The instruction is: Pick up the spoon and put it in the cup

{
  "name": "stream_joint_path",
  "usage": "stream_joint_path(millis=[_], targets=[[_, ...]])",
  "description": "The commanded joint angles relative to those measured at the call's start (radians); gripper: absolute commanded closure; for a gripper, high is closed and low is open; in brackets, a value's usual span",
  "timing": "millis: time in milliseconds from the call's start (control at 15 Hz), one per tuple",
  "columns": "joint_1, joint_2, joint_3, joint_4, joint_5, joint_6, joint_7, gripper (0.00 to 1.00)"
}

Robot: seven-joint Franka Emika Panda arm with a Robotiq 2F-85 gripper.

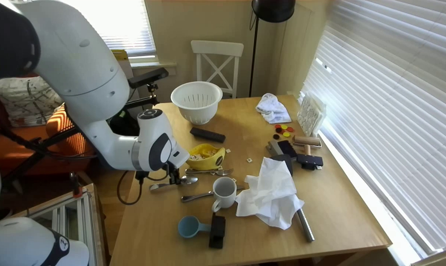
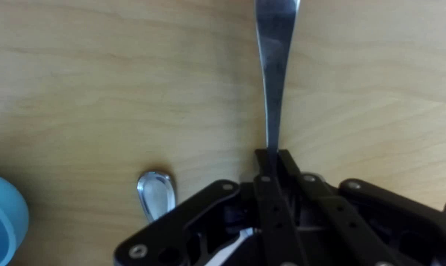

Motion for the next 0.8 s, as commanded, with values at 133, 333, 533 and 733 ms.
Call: stream_joint_path(millis=[133,333,533,733], targets=[[-0.046,-0.269,0.037,-0.166,0.079,-0.092,-0.021,0.98],[-0.106,-0.321,0.069,-0.134,0.232,-0.194,-0.190,0.98],[-0.024,-0.426,-0.032,-0.129,0.443,-0.314,-0.439,0.98],[-0.013,-0.532,-0.068,-0.112,0.602,-0.470,-0.671,0.98]])
